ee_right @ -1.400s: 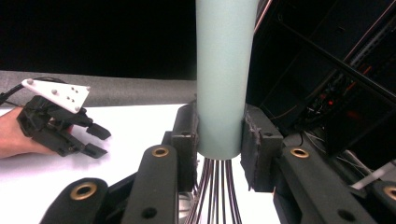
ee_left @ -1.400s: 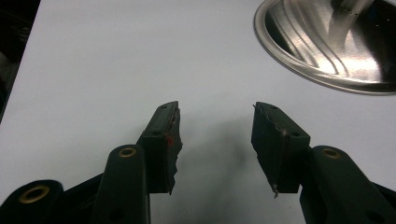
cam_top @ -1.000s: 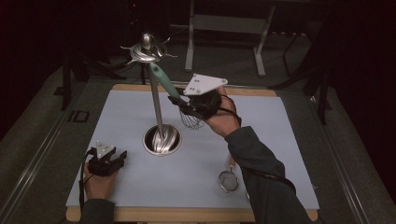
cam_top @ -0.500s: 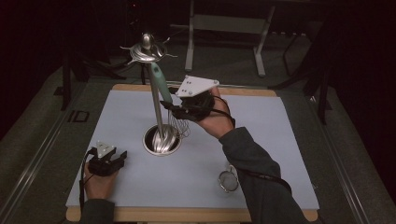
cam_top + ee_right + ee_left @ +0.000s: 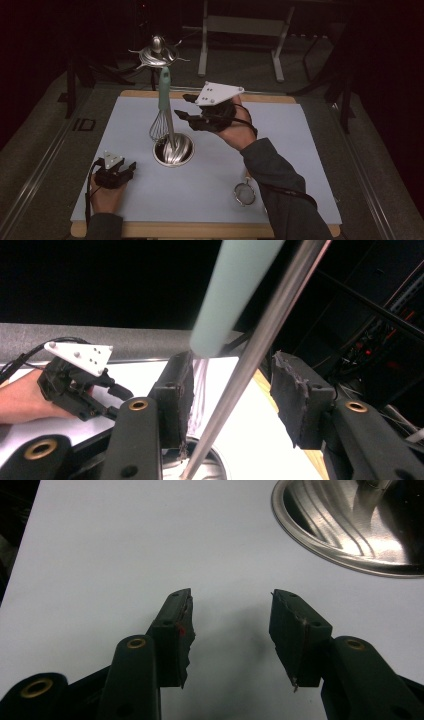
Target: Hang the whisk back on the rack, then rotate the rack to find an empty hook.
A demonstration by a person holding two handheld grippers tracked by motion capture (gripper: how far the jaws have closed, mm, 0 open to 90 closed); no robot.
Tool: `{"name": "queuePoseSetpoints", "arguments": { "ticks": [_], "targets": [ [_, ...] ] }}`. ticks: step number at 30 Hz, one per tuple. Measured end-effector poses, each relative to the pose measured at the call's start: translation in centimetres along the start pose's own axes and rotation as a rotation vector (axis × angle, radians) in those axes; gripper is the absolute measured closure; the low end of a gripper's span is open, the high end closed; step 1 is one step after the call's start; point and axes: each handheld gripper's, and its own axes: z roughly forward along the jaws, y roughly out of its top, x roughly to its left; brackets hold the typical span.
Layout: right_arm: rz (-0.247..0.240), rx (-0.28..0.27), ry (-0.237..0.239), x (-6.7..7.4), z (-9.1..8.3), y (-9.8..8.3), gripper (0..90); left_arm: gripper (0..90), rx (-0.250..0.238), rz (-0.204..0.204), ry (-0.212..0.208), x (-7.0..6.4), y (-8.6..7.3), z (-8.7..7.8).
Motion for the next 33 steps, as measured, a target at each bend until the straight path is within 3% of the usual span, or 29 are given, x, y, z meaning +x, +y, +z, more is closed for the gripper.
{"name": "queuePoseSetpoints", "arguments": {
  "ticks": [13, 25, 28, 33],
  "targets": [
    [0.028, 0.064, -0.045, -1.7, -1.8, -2.3, 51.1, 53.3, -0.001, 0.001, 0.001, 0.0, 0.0, 0.0],
    [0.077, 0.142, -0.08, -3.1, -4.3, -5.9, 51.3, 54.0, -0.026, -0.005, -0.004, 0.0, -0.1, -0.2],
    [0.087, 0.161, -0.079, -3.4, -4.8, -6.9, 53.2, 54.7, -0.035, -0.004, 0.014, -0.1, -0.1, -0.3],
    [0.122, 0.188, -0.084, -3.5, -5.5, -8.7, 54.3, 59.8, -0.04, -0.021, 0.003, 0.2, -0.1, -0.4]
  ]
}}
